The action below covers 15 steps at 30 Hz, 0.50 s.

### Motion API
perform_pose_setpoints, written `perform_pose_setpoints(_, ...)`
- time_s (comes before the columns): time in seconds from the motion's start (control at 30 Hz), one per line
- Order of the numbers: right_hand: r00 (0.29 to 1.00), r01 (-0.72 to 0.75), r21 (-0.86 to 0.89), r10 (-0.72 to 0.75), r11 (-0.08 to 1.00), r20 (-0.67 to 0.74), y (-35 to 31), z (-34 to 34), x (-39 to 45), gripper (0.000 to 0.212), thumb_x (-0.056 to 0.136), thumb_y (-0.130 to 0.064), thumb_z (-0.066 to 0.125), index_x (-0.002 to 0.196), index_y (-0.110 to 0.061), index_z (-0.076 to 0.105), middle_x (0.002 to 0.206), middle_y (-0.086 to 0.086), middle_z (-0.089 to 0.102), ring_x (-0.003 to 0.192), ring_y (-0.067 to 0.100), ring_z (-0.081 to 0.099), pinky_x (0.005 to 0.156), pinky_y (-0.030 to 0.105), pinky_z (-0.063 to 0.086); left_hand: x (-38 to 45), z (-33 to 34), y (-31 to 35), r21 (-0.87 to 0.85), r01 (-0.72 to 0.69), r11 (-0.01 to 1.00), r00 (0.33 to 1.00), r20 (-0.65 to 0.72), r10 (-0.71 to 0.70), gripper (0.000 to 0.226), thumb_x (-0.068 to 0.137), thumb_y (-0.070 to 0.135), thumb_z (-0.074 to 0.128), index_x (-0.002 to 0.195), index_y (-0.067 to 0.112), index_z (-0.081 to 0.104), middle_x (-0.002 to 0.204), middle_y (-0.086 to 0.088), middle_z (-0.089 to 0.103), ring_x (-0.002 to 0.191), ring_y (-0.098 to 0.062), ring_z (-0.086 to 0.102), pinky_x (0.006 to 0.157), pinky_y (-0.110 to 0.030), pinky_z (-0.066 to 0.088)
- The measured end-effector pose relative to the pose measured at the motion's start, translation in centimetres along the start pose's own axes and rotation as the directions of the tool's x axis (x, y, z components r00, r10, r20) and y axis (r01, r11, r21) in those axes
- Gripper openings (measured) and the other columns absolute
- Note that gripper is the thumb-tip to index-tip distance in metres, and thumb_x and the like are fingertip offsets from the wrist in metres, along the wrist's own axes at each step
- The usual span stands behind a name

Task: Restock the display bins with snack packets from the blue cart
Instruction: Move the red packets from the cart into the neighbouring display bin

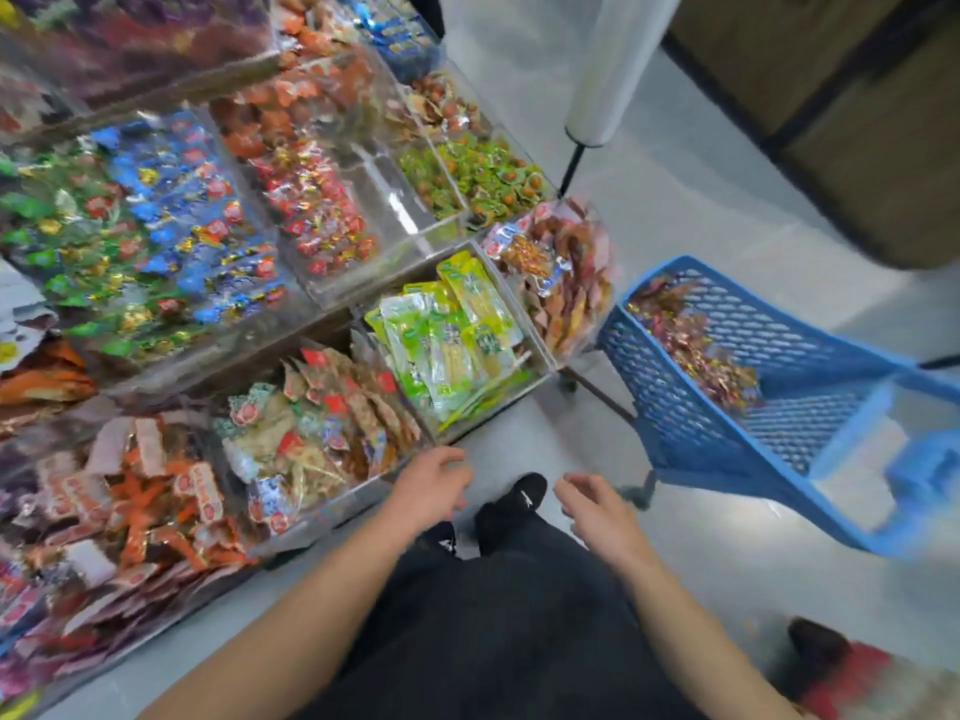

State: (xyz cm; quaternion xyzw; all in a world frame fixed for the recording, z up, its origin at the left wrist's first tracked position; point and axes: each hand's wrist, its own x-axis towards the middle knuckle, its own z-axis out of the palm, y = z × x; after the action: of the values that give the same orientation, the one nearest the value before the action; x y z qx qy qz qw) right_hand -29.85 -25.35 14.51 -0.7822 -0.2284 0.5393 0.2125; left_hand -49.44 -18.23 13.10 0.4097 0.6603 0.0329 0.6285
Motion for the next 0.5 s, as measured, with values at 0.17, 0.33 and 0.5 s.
perform_pose_setpoints(0.17, 0.989, -0.107, 0.115, 0.117, 0.988, -0.085, 5.1, -3.7, -1.3, 0.028, 0.094, -0.032, 0.062, 0.117, -0.015, 0.061, 0.117, -0.002, 0.064, 0.111, 0.016, 0.061, 0.106, 0.039, 0.044, 0.2, 4.4, 1.6, 0.101, 0.031, 0.994, 0.991, 0.126, -0.043, 0.034, 0.1, 0.014, 0.049, 0.134, 0.013, 0.053, 0.102, -0.007, 0.063, 0.073, -0.021, 0.058, 0.062, -0.027, 0.049)
perform_pose_setpoints(0.33, 0.969, -0.16, 0.306, 0.208, 0.938, -0.131, 8.6, -7.9, -1.2, 0.029, 0.09, -0.039, 0.063, 0.116, -0.026, 0.06, 0.115, -0.009, 0.064, 0.108, 0.011, 0.061, 0.104, 0.039, 0.046, 1.2, 9.2, 4.5, 0.277, -0.022, 0.961, 0.984, 0.176, -0.028, 0.036, 0.094, 0.013, 0.053, 0.129, 0.015, 0.058, 0.108, -0.008, 0.068, 0.083, -0.025, 0.068, 0.079, -0.037, 0.058)
perform_pose_setpoints(0.5, 0.957, -0.138, 0.43, 0.232, 0.892, -0.175, 11.5, -14.1, 0.6, 0.027, 0.089, -0.04, 0.063, 0.112, -0.027, 0.061, 0.111, -0.009, 0.066, 0.103, 0.009, 0.063, 0.098, 0.036, 0.049, 2.5, 15.6, 7.9, 0.348, -0.046, 0.936, 0.977, 0.211, -0.03, 0.033, 0.094, 0.015, 0.053, 0.128, 0.017, 0.057, 0.108, -0.008, 0.068, 0.077, -0.022, 0.064, 0.08, -0.04, 0.059)
